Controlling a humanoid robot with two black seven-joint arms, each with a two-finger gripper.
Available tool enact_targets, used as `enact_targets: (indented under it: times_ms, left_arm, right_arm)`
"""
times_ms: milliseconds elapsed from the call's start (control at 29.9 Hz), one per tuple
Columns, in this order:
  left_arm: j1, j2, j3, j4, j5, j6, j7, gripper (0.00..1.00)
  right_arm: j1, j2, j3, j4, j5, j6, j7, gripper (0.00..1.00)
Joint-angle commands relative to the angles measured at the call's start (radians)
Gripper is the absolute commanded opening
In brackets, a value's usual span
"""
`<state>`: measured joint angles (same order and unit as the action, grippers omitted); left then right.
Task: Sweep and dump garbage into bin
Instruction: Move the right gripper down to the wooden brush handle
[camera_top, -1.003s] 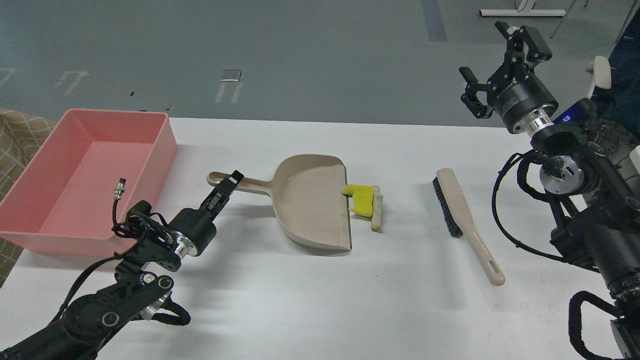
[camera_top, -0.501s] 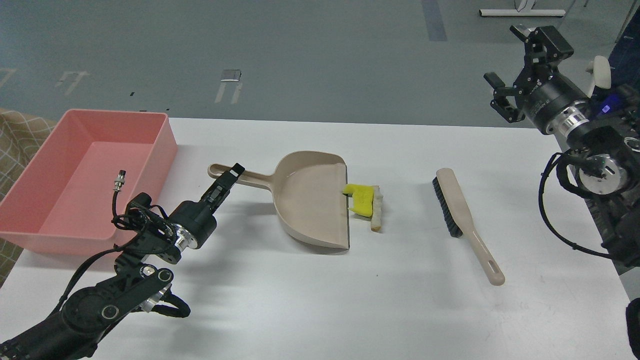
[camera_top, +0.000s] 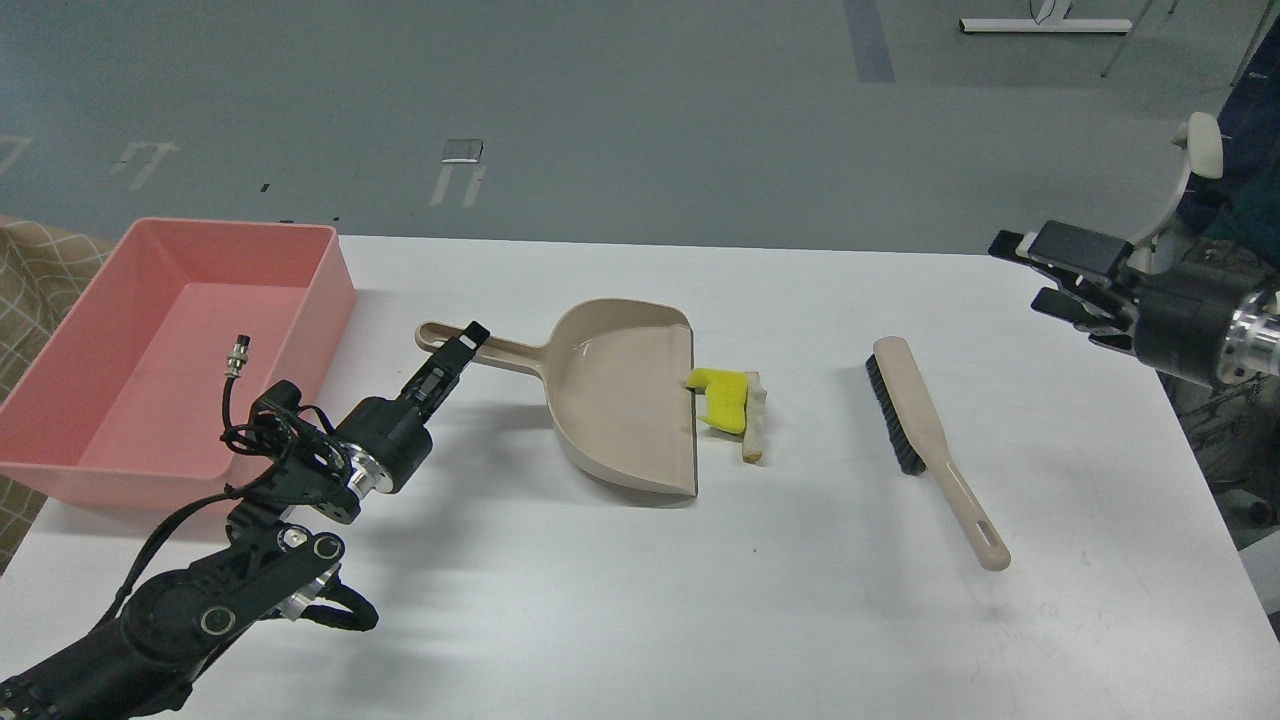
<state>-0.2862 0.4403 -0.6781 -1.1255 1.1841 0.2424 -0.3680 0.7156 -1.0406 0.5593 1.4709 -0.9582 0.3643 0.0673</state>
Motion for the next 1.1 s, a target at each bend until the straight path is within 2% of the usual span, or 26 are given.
enact_targets:
  times_ms: [0, 201, 301, 401, 434, 501, 802, 1070]
  left_arm:
    - [0.001, -0.002, 0.000, 0.000, 0.002, 0.000, 0.000, 0.00]
    - [0.001, -0.003, 0.000, 0.000, 0.000, 0.000, 0.000, 0.00]
    - [0.002, -0.003, 0.002, 0.000, 0.002, 0.000, -0.002, 0.00]
    - [0.005, -0.002, 0.002, -0.005, 0.002, -0.002, -0.002, 0.00]
    - [0.004, 0.000, 0.002, -0.005, 0.002, -0.006, -0.005, 0.00]
    - [0.002, 0.003, 0.002, -0.005, 0.002, -0.018, -0.005, 0.00]
    - [0.002, 0.001, 0.000, -0.008, 0.002, -0.022, -0.005, 0.00]
    - [0.004, 0.001, 0.002, -0.010, 0.002, -0.023, -0.005, 0.00]
  right_arm:
    - [-0.002, -0.070, -0.060, 0.069, -0.043, -0.001, -0.001, 1.00]
    - [-0.028, -0.070, -0.116, 0.078, -0.169, -0.001, -0.009, 0.99]
    - [-0.064, -0.036, -0.131, 0.077, -0.246, -0.010, -0.035, 0.98]
    - [-0.074, 0.013, -0.134, 0.075, -0.283, -0.011, -0.041, 0.97]
    - [-0.080, 0.030, -0.136, 0.075, -0.295, -0.011, -0.044, 0.93]
    - [-0.094, 0.037, -0.136, 0.075, -0.301, -0.011, -0.046, 0.89]
    - [-0.116, 0.036, -0.139, 0.075, -0.300, 0.002, -0.052, 0.86]
    - [-0.128, 0.037, -0.139, 0.077, -0.298, 0.028, -0.052, 0.79]
